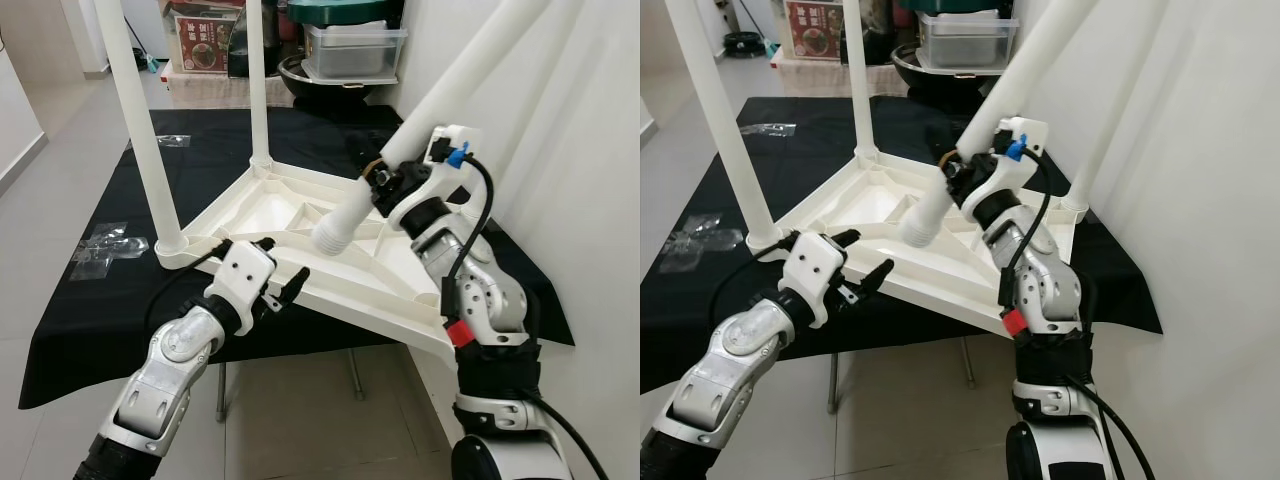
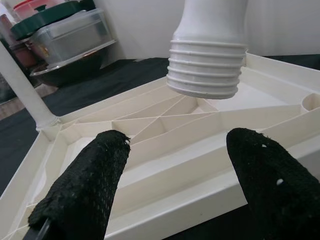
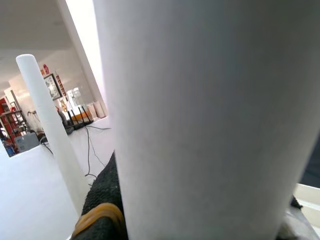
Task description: Building children table
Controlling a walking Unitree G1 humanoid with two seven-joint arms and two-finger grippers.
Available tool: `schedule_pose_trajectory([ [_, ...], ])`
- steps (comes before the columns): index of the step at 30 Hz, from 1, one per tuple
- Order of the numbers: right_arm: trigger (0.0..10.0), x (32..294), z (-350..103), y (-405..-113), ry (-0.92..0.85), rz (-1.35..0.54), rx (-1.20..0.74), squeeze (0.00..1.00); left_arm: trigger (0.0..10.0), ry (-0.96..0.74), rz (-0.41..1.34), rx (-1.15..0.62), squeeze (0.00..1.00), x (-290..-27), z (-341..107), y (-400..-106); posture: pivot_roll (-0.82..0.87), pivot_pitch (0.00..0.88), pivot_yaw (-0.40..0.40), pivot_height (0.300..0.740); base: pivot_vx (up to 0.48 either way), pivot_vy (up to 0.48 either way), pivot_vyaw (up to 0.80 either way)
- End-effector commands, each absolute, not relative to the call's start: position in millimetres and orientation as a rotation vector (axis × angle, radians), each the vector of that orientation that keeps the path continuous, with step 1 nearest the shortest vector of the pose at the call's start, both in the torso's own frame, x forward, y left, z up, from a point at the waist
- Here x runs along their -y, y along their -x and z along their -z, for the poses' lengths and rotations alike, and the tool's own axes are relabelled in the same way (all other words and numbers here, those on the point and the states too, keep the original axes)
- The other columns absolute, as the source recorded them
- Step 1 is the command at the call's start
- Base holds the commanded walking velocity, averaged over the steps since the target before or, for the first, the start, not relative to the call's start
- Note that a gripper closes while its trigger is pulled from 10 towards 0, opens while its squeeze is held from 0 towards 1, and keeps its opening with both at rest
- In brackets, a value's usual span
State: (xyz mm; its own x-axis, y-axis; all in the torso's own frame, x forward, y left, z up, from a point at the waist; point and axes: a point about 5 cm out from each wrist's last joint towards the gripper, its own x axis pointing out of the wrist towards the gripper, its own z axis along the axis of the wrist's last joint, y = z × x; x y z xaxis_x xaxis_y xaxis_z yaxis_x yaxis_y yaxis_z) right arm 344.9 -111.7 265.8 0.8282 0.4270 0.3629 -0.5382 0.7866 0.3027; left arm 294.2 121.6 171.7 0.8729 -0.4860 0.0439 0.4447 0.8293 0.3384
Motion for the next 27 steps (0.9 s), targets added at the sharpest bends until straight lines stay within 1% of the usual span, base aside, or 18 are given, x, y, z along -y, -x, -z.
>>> schedule_pose_trajectory([
  [1,0.0,105.9,-263.6,-340.1,-0.424,-0.54,0.284,0.0,10.0,-0.403,0.501,0.146,0.0,-117.5,-169.4,-296.0,0.06,0.0,-0.088,0.74,0.0,0.0,0.0],
  [3,0.0,105.9,-263.6,-340.1,-0.424,-0.54,0.284,0.0,10.0,-0.403,0.501,0.146,0.0,-117.5,-169.4,-296.0,0.06,0.0,-0.088,0.74,0.0,0.0,0.0],
  [6,0.0,95.1,-256.2,-332.5,-0.428,-0.563,0.267,0.0,10.0,-0.428,0.539,0.17,0.0,-105.9,-168.5,-298.9,0.05,0.0,-0.086,0.74,0.0,0.0,0.0],
  [12,0.0,83.9,-250.2,-325.7,-0.406,-0.593,0.25,0.0,10.0,-0.417,0.571,0.199,0.0,-92.2,-170.2,-304.9,0.05,0.0,-0.084,0.74,0.0,0.0,0.0],
  [23,0.0,78.7,-249.9,-321.5,-0.399,-0.616,0.241,0.0,10.0,-0.438,0.56,0.195,0.0,-88.2,-165.2,-311.2,0.05,0.0,-0.083,0.74,0.0,0.0,0.0],
  [24,0.0,78.6,-250.1,-321.3,-0.395,-0.614,0.244,0.0,9.3,-0.438,0.554,0.179,0.0,-88.8,-162.3,-311.8,0.05,0.0,-0.083,0.74,0.0,0.0,0.0],
  [25,0.0,78.6,-250.4,-320.8,-0.393,-0.613,0.247,0.0,5.9,-0.439,0.554,0.178,0.0,-89.0,-161.2,-312.0,0.05,0.0,-0.083,0.74,0.0,0.0,0.0],
  [26,0.0,78.6,-250.4,-320.8,-0.393,-0.613,0.247,0.0,5.9,-0.439,0.554,0.178,0.0,-89.0,-161.2,-312.0,0.05,0.0,-0.083,0.74,0.0,0.0,0.0],
  [27,0.0,78.0,-251.0,-320.1,-0.397,-0.615,0.249,0.0,2.8,-0.436,0.551,0.176,0.0,-89.4,-159.9,-312.5,0.05,0.0,-0.083,0.74,0.0,0.0,0.0],
])
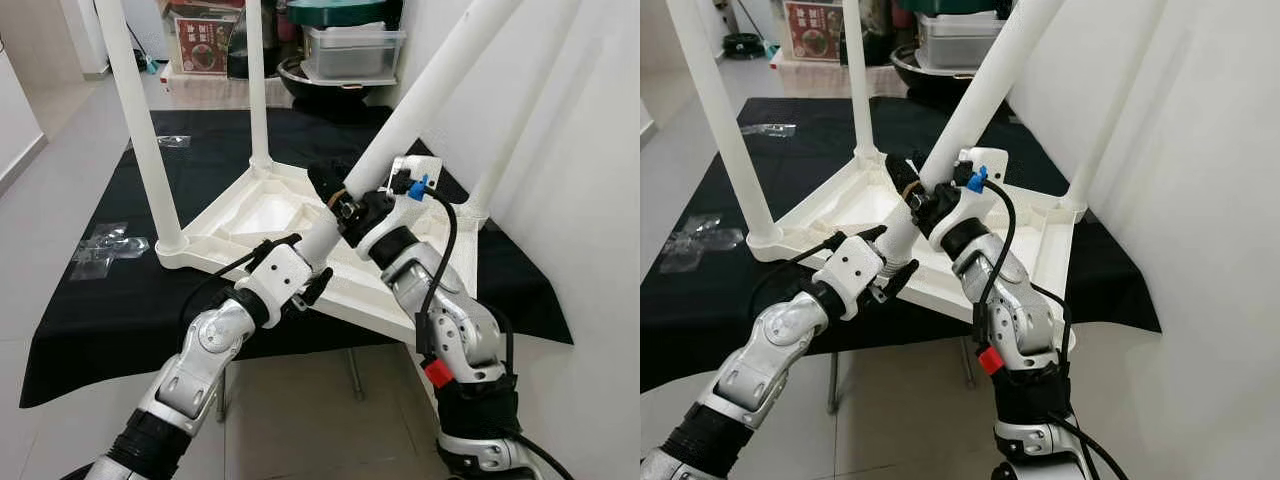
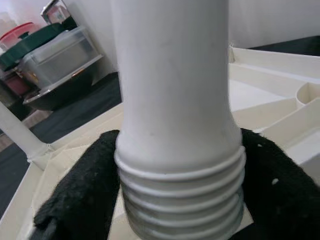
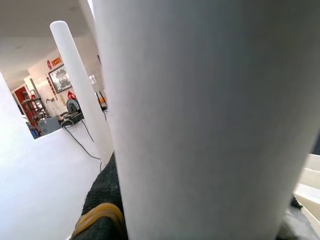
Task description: Building children table
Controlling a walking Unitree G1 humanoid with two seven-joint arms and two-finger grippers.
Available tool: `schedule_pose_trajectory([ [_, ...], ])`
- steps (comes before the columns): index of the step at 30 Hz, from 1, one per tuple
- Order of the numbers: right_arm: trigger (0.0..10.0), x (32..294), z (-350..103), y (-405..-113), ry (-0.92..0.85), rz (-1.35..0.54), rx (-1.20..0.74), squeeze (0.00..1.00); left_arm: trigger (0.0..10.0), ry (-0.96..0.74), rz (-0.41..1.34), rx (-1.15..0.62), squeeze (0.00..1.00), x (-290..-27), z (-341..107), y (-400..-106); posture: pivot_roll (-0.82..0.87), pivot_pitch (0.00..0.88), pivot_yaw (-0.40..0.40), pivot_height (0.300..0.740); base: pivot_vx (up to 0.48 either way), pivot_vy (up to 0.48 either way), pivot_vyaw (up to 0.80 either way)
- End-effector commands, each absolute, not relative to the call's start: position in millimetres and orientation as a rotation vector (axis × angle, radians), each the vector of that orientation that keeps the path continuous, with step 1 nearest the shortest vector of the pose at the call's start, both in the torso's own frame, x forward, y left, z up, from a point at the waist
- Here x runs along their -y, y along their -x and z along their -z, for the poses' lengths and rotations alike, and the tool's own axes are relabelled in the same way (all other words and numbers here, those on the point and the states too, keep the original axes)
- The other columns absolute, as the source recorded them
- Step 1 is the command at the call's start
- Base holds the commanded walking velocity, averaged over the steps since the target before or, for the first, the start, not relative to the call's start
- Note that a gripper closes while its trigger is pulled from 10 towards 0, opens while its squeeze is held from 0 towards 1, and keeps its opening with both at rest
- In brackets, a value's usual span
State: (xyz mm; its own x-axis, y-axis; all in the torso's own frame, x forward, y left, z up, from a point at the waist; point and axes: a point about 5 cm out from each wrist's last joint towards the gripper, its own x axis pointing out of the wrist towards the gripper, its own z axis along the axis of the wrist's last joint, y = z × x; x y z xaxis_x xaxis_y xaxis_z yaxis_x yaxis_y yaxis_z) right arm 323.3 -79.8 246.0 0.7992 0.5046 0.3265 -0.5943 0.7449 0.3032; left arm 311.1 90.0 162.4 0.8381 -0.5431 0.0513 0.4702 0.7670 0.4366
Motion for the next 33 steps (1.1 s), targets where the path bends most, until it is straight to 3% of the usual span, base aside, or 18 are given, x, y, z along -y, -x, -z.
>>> schedule_pose_trajectory([
  [1,0.0,78.0,-251.0,-320.1,-0.397,-0.615,0.249,0.0,2.8,-0.436,0.551,0.176,0.0,-89.4,-159.9,-312.5,0.05,0.0,-0.083,0.74,0.0,0.0,0.0],
  [2,0.0,77.3,-251.8,-318.9,-0.398,-0.617,0.252,0.0,0.0,-0.432,0.545,0.184,0.0,-89.8,-159.4,-313.7,0.05,0.0,-0.084,0.74,0.0,0.0,0.0],
  [11,0.0,76.1,-251.7,-317.4,-0.385,-0.614,0.254,0.0,0.0,-0.45,0.546,0.198,0.0,-89.3,-158.6,-315.2,0.04,0.0,-0.081,0.74,0.0,0.0,0.0],
  [12,5.6,75.3,-251.4,-317.3,-0.372,-0.614,0.253,0.0,9.1,-0.463,0.549,0.195,0.0,-88.0,-157.6,-315.5,0.05,0.0,-0.08,0.74,0.0,0.0,0.0],
  [13,10.0,75.0,-251.5,-317.4,-0.374,-0.613,0.253,0.0,10.0,-0.466,0.55,0.194,0.0,-87.3,-157.2,-315.6,0.05,0.0,-0.08,0.74,0.0,0.0,0.0],
  [15,10.0,74.8,-251.2,-318.0,-0.396,-0.609,0.246,0.0,10.0,-0.466,0.553,0.194,0.0,-86.5,-157.0,-315.7,0.05,0.0,-0.081,0.74,0.0,0.0,0.0],
  [17,10.0,75.4,-251.6,-318.8,-0.383,-0.6,0.255,0.8,10.0,-0.467,0.552,0.196,0.0,-86.2,-156.7,-316.0,0.04,0.0,-0.08,0.74,0.0,0.0,0.0],
  [18,10.0,75.9,-252.0,-318.9,-0.371,-0.596,0.261,0.8,10.0,-0.467,0.552,0.197,0.0,-86.3,-156.5,-316.2,0.04,0.0,-0.08,0.74,0.0,0.0,0.0],
  [19,10.0,76.7,-251.8,-319.8,-0.365,-0.583,0.261,1.0,10.0,-0.47,0.545,0.202,0.0,-87.4,-156.7,-316.5,0.05,0.0,-0.084,0.74,0.0,0.0,0.0],
  [20,10.0,77.3,-251.5,-320.5,-0.364,-0.574,0.259,1.0,10.0,-0.472,0.54,0.205,0.0,-88.2,-157.0,-316.8,0.05,0.0,-0.084,0.74,0.0,0.0,0.0],
  [21,10.0,77.3,-251.4,-320.9,-0.367,-0.572,0.254,0.77,10.0,-0.474,0.538,0.206,0.0,-89.1,-157.3,-317.0,0.05,0.0,-0.082,0.74,0.0,0.0,0.0],
  [23,10.0,77.2,-251.4,-321.1,-0.369,-0.571,0.252,0.77,10.0,-0.476,0.538,0.206,0.0,-89.6,-157.4,-317.1,0.05,0.0,-0.082,0.74,0.0,0.0,0.0],
  [24,10.0,77.4,-251.8,-321.6,-0.371,-0.568,0.25,0.0,10.0,-0.478,0.538,0.206,0.0,-90.1,-157.4,-317.4,0.04,0.0,-0.08,0.74,0.0,0.0,0.0],
  [33,10.0,77.3,-252.7,-323.4,-0.363,-0.556,0.25,0.0,10.0,-0.484,0.542,0.219,0.0,-86.0,-157.1,-316.8,0.04,0.0,-0.08,0.74,0.0,0.0,0.0],
])
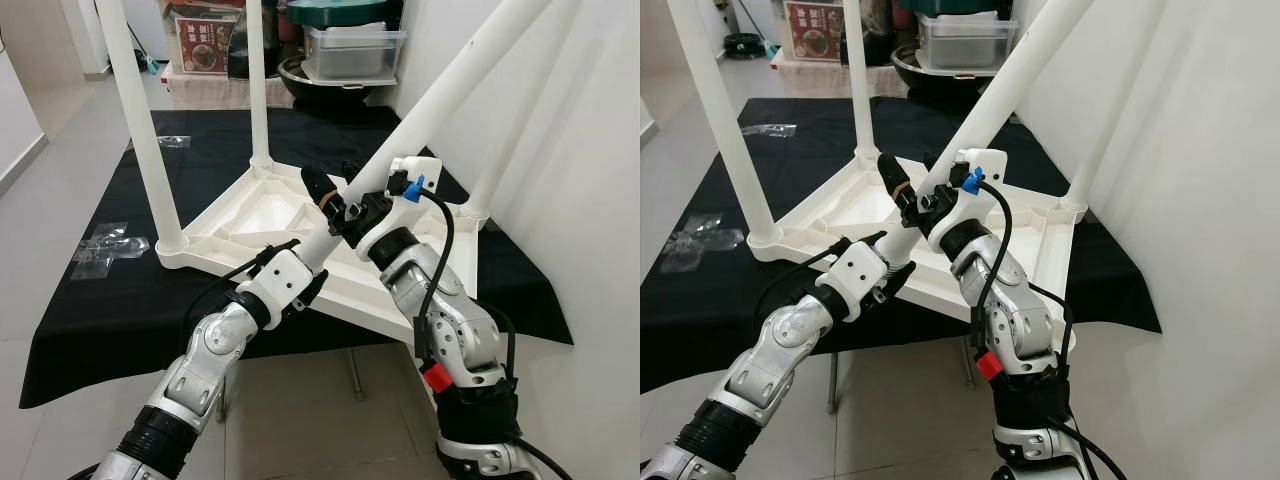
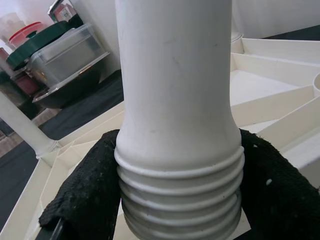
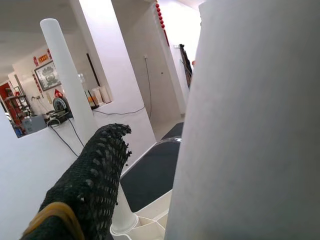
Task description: Building children table
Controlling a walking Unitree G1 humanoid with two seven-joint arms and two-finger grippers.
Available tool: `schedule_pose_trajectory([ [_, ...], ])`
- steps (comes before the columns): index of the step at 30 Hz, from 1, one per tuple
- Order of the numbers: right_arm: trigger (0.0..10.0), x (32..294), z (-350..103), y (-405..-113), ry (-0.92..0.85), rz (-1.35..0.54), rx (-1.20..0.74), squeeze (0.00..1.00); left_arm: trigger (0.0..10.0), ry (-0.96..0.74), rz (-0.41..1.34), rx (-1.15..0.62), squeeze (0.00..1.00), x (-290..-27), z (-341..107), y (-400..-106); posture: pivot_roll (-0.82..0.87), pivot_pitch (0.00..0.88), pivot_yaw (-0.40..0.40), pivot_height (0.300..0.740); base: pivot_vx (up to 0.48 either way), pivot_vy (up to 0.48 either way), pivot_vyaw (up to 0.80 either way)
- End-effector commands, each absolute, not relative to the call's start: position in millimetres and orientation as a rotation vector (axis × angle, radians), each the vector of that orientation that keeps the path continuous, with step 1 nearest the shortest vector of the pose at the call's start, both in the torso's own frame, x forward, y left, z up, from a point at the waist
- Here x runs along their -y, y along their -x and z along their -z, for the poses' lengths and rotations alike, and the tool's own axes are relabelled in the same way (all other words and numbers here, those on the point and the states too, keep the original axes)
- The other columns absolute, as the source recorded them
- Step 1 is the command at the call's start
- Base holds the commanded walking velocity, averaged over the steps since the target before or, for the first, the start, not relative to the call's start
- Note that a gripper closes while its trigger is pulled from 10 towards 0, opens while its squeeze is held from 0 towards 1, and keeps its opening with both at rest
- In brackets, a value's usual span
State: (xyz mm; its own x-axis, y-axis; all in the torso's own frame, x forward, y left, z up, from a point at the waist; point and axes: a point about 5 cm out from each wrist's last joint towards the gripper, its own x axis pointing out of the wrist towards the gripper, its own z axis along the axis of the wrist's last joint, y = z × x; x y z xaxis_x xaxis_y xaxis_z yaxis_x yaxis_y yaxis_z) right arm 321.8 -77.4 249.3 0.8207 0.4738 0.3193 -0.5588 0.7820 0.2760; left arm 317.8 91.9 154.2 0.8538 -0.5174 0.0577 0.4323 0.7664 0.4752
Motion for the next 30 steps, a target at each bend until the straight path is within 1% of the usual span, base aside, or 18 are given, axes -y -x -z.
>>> schedule_pose_trajectory([
  [1,10.0,77.3,-252.4,-323.6,-0.36,-0.551,0.25,0.0,10.0,-0.484,0.543,0.221,0.0,-85.2,-157.1,-316.6,0.04,0.0,-0.08,0.74,0.0,0.0,0.0],
  [20,10.0,72.7,-250.4,-330.8,-0.374,-0.522,0.246,0.0,10.0,-0.479,0.55,0.232,0.0,-78.9,-156.9,-314.6,0.04,0.0,-0.077,0.74,0.0,0.0,0.0],
  [21,9.5,73.1,-250.8,-331.1,-0.373,-0.521,0.248,0.0,10.0,-0.48,0.551,0.23,0.0,-79.1,-156.4,-314.6,0.04,0.0,-0.075,0.74,0.0,0.0,0.0],
  [23,9.4,74.3,-251.8,-332.4,-0.382,-0.515,0.25,0.0,10.0,-0.476,0.551,0.227,0.0,-79.1,-155.6,-314.7,0.04,0.0,-0.073,0.74,0.0,0.0,0.0],
  [24,9.8,75.2,-253.0,-332.8,-0.383,-0.511,0.255,0.0,10.0,-0.475,0.552,0.226,0.0,-78.4,-155.0,-314.3,0.04,0.0,-0.073,0.74,0.0,0.0,0.0],
  [26,9.8,75.7,-254.0,-333.3,-0.384,-0.508,0.259,0.0,10.0,-0.474,0.552,0.225,0.0,-77.8,-154.9,-314.2,0.04,0.0,-0.074,0.74,0.0,0.0,0.0],
  [27,4.9,76.0,-254.9,-333.6,-0.389,-0.506,0.263,0.0,10.0,-0.471,0.555,0.224,0.0,-76.9,-154.5,-313.9,0.04,0.0,-0.074,0.74,0.0,0.0,0.0],
  [30,4.9,76.0,-255.4,-333.7,-0.391,-0.505,0.265,0.0,10.0,-0.47,0.557,0.224,0.0,-76.4,-154.2,-313.7,0.04,0.0,-0.073,0.74,0.0,0.0,0.0],
])
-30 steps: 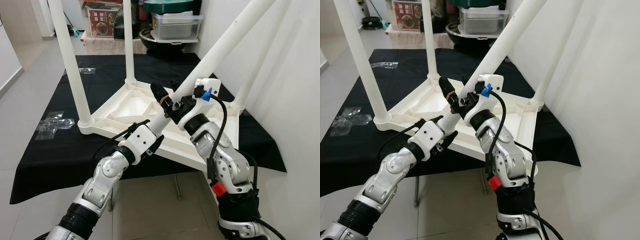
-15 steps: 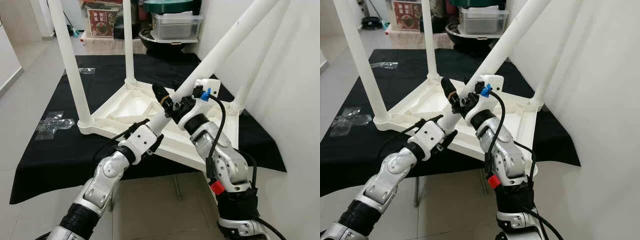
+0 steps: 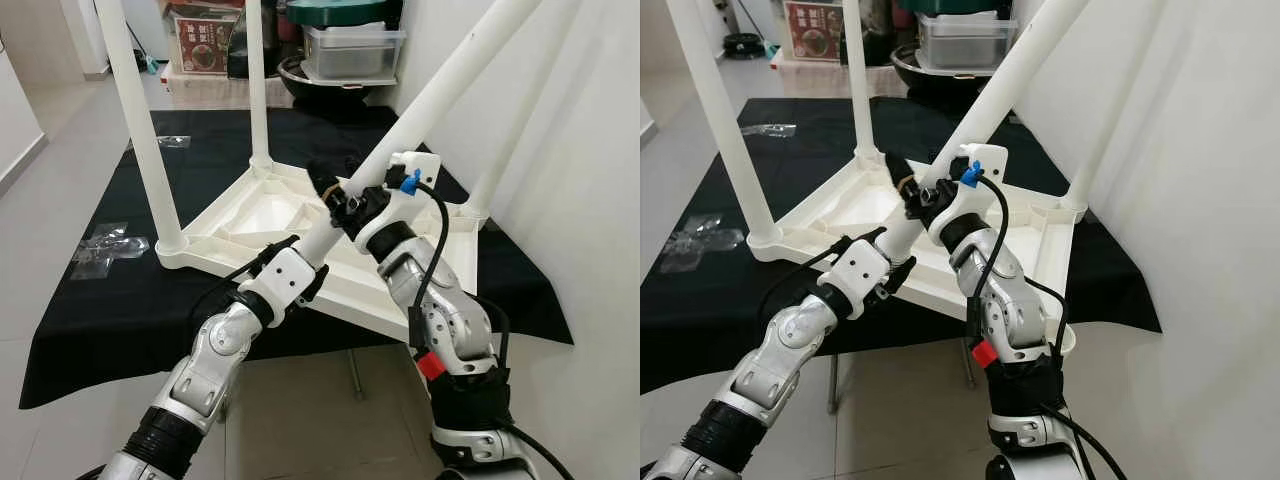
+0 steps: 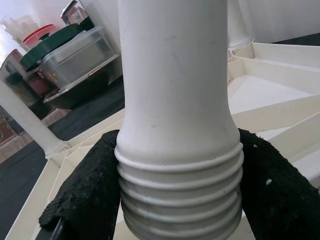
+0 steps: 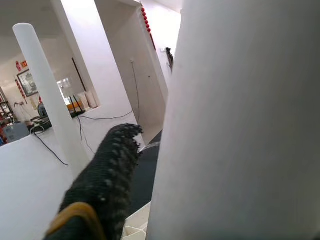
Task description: Building children table
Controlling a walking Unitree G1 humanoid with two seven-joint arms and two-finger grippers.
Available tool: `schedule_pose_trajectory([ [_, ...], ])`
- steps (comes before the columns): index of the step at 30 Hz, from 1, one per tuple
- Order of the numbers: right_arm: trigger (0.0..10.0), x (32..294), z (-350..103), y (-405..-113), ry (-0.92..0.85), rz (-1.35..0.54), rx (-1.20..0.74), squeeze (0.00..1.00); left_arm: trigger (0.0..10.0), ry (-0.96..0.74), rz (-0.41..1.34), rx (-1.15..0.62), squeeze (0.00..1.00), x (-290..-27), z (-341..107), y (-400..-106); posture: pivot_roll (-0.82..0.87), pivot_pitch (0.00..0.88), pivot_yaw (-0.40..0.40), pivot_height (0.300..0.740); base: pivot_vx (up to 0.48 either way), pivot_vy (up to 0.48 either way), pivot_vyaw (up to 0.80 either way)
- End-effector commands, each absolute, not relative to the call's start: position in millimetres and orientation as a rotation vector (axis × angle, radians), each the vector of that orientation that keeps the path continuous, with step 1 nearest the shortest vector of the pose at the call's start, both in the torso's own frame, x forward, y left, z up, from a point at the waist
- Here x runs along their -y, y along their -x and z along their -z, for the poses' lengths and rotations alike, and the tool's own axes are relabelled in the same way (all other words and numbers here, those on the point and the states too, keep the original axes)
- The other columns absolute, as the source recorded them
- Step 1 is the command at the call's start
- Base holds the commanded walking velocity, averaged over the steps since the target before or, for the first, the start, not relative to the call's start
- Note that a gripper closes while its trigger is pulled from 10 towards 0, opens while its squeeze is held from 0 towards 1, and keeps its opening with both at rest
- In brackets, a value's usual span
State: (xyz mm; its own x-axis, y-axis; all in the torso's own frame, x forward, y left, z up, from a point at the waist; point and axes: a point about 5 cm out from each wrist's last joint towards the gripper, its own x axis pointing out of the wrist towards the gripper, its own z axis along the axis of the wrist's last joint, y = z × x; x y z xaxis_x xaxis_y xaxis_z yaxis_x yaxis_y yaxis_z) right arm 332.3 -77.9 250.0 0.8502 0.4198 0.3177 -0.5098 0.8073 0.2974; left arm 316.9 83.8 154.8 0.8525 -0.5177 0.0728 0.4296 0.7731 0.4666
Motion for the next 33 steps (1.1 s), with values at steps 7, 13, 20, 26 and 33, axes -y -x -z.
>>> schedule_pose_trajectory([
  [7,0.0,73.1,-259.2,-333.6,-0.41,-0.511,0.271,0.0,10.0,-0.473,0.558,0.218,0.0,-74.9,-151.4,-313.2,0.05,0.0,-0.071,0.74,0.0,0.0,0.0],
  [13,0.0,71.3,-256.7,-332.4,-0.4,-0.518,0.269,0.0,10.0,-0.469,0.535,0.225,0.0,-81.3,-156.3,-317.1,0.04,0.0,-0.072,0.74,0.0,0.0,0.0],
  [20,0.0,73.0,-254.7,-332.6,-0.39,-0.512,0.271,0.0,10.0,-0.465,0.518,0.199,0.0,-85.5,-154.7,-319.0,0.05,0.0,-0.073,0.74,0.0,0.0,0.0],
  [26,0.0,76.6,-255.1,-333.9,-0.404,-0.496,0.275,0.0,10.0,-0.418,0.502,0.116,0.0,-92.2,-146.1,-320.2,0.05,0.0,-0.073,0.74,0.0,0.0,0.0],
  [33,0.0,77.6,-256.6,-335.3,-0.391,-0.493,0.286,0.0,10.0,-0.412,0.482,0.088,1.0,-100.9,-141.4,-321.0,0.05,0.0,-0.075,0.74,0.0,0.0,0.0],
])
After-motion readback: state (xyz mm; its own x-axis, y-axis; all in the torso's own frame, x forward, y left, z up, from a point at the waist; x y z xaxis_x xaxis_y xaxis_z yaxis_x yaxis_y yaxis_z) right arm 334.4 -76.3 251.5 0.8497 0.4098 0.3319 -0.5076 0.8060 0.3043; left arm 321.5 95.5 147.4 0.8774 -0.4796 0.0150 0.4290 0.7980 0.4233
